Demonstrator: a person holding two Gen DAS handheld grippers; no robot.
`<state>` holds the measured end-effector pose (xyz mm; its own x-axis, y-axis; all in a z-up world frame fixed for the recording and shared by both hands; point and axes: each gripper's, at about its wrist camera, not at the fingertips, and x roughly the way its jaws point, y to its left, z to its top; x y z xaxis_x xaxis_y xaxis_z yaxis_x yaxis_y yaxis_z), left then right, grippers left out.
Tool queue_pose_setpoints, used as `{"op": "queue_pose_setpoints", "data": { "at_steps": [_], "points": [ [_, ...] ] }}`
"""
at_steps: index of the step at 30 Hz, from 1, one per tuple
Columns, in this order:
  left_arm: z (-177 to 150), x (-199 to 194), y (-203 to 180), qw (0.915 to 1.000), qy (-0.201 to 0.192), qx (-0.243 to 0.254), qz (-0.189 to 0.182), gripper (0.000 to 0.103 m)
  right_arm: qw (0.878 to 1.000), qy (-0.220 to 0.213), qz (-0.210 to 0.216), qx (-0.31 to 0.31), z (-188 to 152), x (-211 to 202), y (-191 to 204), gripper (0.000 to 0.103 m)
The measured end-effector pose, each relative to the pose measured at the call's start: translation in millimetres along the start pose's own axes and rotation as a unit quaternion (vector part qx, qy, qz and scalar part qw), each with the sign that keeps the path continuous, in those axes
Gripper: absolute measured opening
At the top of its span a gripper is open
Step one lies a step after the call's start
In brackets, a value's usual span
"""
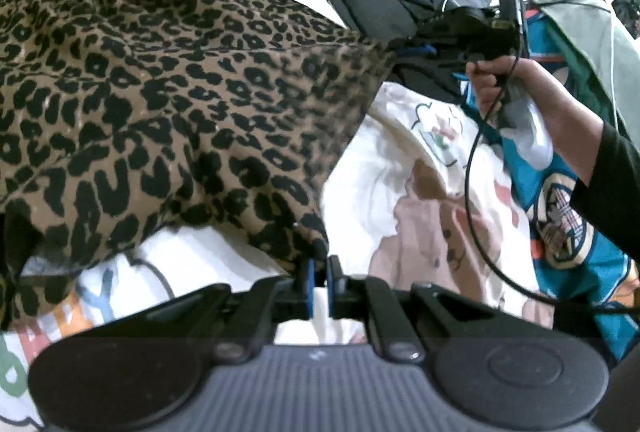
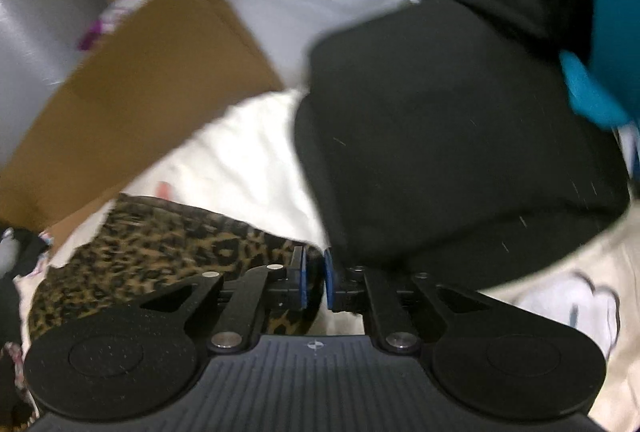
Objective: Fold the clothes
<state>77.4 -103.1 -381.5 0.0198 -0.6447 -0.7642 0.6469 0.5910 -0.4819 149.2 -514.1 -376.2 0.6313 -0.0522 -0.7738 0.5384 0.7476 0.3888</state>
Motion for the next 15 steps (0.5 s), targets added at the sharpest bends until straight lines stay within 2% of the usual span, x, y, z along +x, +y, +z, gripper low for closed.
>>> {"op": "queue_pose_setpoints", "data": {
  "at_steps": [1, 3, 4, 9, 15],
  "points": [
    [0, 0, 1, 1.0000, 0.002, 0.001, 0.002, 0.006, 1.000, 0.004, 0.003, 0.011, -3, 1, -5, 0.017],
    [-1, 0, 4, 1.0000, 0.006, 0.000, 0.004, 0.006, 0.999, 0.013, 0.016, 0.033, -10, 2, -13, 0.044],
    [0, 1, 4, 1.0000, 0.008, -0.001, 0.005, 0.006, 0.999, 0.015, 0.022, 0.040, -13, 3, -16, 0.047],
    [2, 6, 0, 0.9999, 0.011, 0.002, 0.007, 0.006, 0.997, 0.038, 0.030, 0.053, -30, 16, -23, 0.047],
    [3, 15, -6, 1.0000, 0.009, 0.004, 0.001, 0.006, 0.998, 0.028, 0.033, 0.054, -36, 27, -15, 0.047]
  ]
}}
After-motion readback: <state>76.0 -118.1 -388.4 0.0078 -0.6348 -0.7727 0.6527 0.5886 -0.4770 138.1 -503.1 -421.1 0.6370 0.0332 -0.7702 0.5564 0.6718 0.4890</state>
